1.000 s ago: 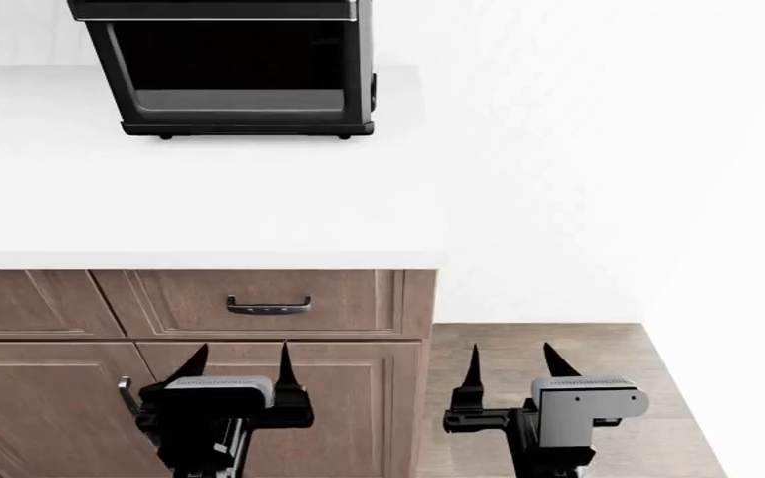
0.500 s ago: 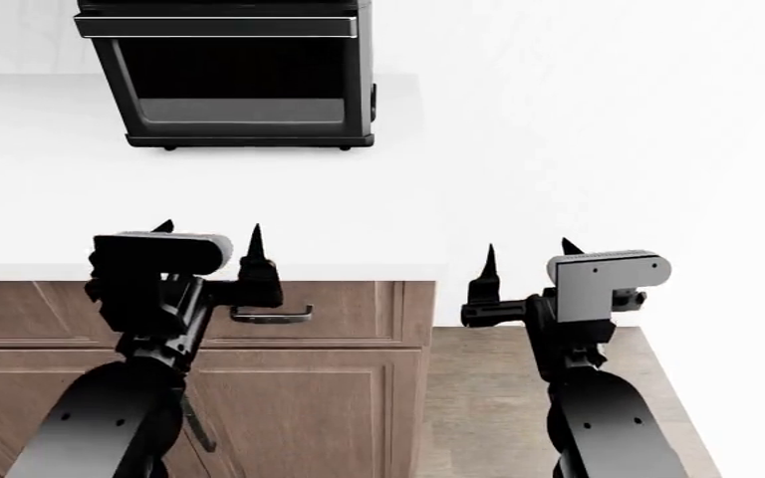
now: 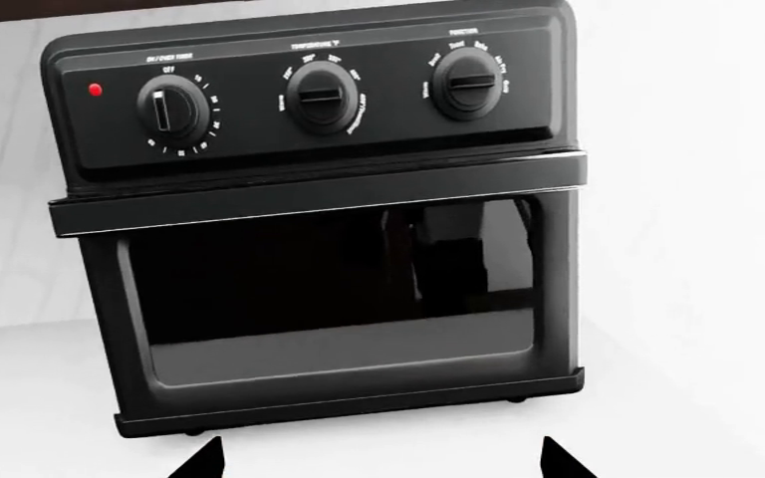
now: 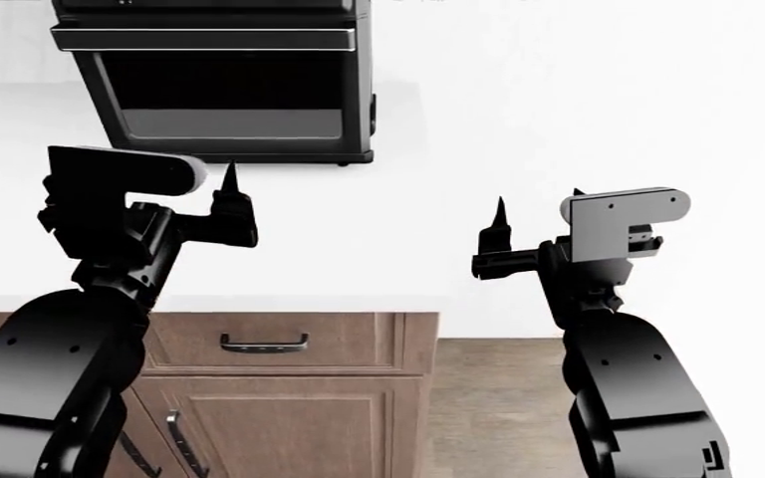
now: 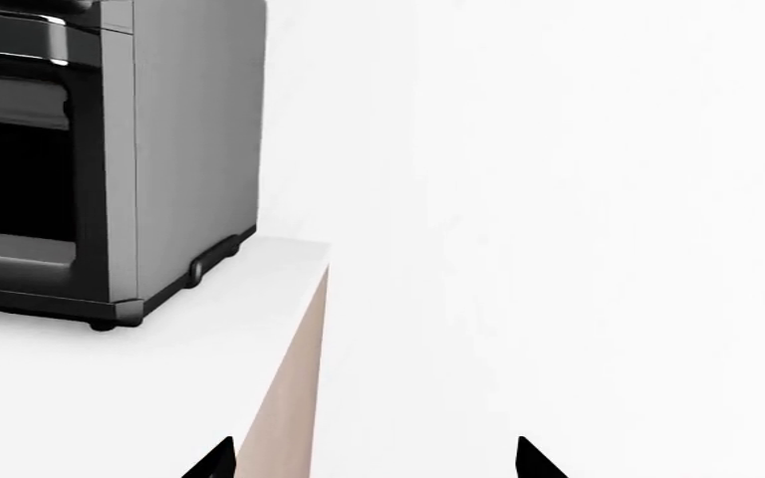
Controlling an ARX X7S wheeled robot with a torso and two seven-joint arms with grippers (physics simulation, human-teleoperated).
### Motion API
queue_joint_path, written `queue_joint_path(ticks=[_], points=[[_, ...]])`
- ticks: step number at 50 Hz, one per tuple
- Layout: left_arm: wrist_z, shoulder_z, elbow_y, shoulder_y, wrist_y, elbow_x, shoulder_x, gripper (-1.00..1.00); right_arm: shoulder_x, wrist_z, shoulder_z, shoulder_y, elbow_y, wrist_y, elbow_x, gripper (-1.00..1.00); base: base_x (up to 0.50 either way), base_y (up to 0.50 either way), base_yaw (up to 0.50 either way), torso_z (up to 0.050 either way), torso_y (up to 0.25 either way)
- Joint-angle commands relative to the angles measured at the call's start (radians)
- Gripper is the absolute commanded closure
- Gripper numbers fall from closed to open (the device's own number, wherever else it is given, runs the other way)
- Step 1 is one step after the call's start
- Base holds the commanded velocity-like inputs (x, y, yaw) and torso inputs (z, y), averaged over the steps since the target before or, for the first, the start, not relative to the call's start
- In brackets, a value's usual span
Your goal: Open the toaster oven door.
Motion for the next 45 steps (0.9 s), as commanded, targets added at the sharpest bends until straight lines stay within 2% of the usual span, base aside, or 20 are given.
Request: queue_joint_path(ticks=[1, 9, 13, 18, 23, 29, 36, 45], points=[[0.0, 0.01, 0.002, -0.013, -0.019, -0.006, -0.008, -1.0, 0.004, 0.0, -0.003, 0.006, 0.009, 0.006, 0.012, -1.0, 0.29, 0.0, 0.0, 0.0, 0.0], [0.007, 0.029, 0.003, -0.015, -0.011, -0.001, -0.024, -1.0, 0.004, 0.0, -0.012, -0.001, 0.016, -0.001, 0.016, -1.0, 0.29, 0.0, 0.0, 0.0, 0.0], [0.024, 0.082, 0.012, -0.027, 0.001, 0.027, -0.064, -1.0, 0.006, 0.002, -0.011, -0.004, 0.012, 0.0, 0.02, -1.0, 0.29, 0.0, 0.0, 0.0, 0.0], [0.077, 0.266, -0.002, -0.073, 0.062, 0.146, -0.194, -1.0, 0.003, 0.007, -0.005, -0.009, 0.016, -0.011, 0.028, -1.0, 0.12, 0.0, 0.0, 0.0, 0.0], [0.177, 0.486, -0.011, -0.187, 0.1, 0.296, -0.344, -1.0, 0.002, 0.009, -0.003, -0.012, 0.023, -0.02, 0.034, -1.0, 0.0, 0.0, 0.0, 0.0, 0.0], [0.318, 0.678, -0.039, -0.336, 0.14, 0.424, -0.449, -1.0, 0.0, 0.007, -0.004, -0.008, 0.038, -0.031, 0.042, -1.0, 0.0, 0.0, 0.0, 0.0, 0.0], [0.433, 0.813, -0.169, -0.494, 0.251, 0.515, -0.463, -1.0, 0.003, 0.006, -0.002, -0.009, 0.037, -0.034, 0.052, -1.0, 0.0, 0.0, 0.0, 0.0, 0.0], [0.497, 0.91, -0.369, -0.627, 0.365, 0.585, -0.422, -1.0, 0.005, 0.008, 0.001, -0.011, 0.042, -0.038, 0.063, -1.0, 0.0, 0.0, 0.0, 0.0, 0.0]])
